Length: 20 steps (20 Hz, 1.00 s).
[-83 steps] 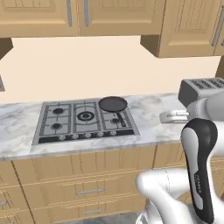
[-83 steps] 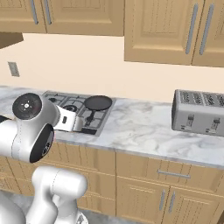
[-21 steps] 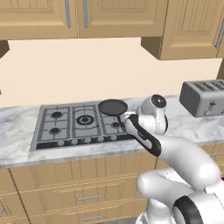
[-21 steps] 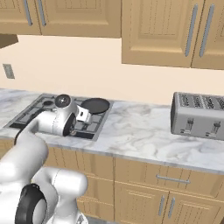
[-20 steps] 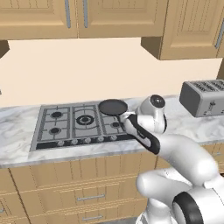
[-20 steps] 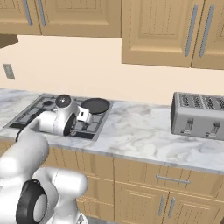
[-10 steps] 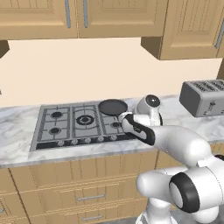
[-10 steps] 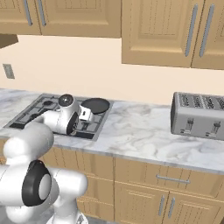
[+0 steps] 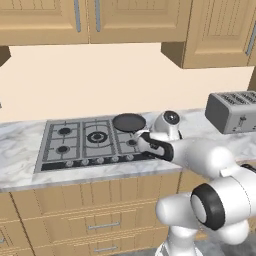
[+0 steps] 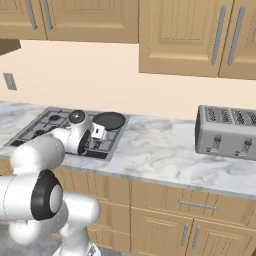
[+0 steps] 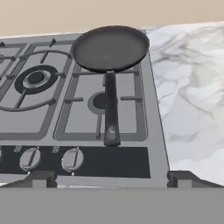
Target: Move the pot and pan from the stove into the sink.
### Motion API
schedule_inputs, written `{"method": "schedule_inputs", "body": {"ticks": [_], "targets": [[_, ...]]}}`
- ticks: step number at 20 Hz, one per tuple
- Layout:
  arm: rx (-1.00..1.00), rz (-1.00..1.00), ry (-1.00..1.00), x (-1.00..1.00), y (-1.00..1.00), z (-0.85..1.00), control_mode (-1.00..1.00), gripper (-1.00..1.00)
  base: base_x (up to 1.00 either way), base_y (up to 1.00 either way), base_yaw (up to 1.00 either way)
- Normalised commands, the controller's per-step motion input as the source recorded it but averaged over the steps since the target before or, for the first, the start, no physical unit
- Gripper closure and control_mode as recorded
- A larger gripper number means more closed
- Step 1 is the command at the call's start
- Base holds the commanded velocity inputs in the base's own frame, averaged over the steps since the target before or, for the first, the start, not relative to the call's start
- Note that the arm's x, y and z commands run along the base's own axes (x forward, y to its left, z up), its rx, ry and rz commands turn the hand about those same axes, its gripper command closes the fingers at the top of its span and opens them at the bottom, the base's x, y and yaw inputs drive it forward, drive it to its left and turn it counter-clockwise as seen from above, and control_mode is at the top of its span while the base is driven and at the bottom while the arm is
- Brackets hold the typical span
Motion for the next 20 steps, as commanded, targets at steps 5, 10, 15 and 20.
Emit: {"method": "schedule_inputs", "body": {"ticks": [5,10,15,20], "targets": [[0.0,0.0,0.0,0.19,0.05,-0.31,-1.0,-1.0,0.0,0.0,0.0],[0.0,0.0,0.0,0.21,0.07,-0.33,-1.0,-1.0,0.0,0.0,0.0],[0.0,0.0,0.0,0.23,0.06,-0.28,-1.0,-1.0,0.0,0.0,0.0],[0.0,0.0,0.0,0.25,0.01,-0.23,-1.0,-1.0,0.0,0.0,0.0]]}}
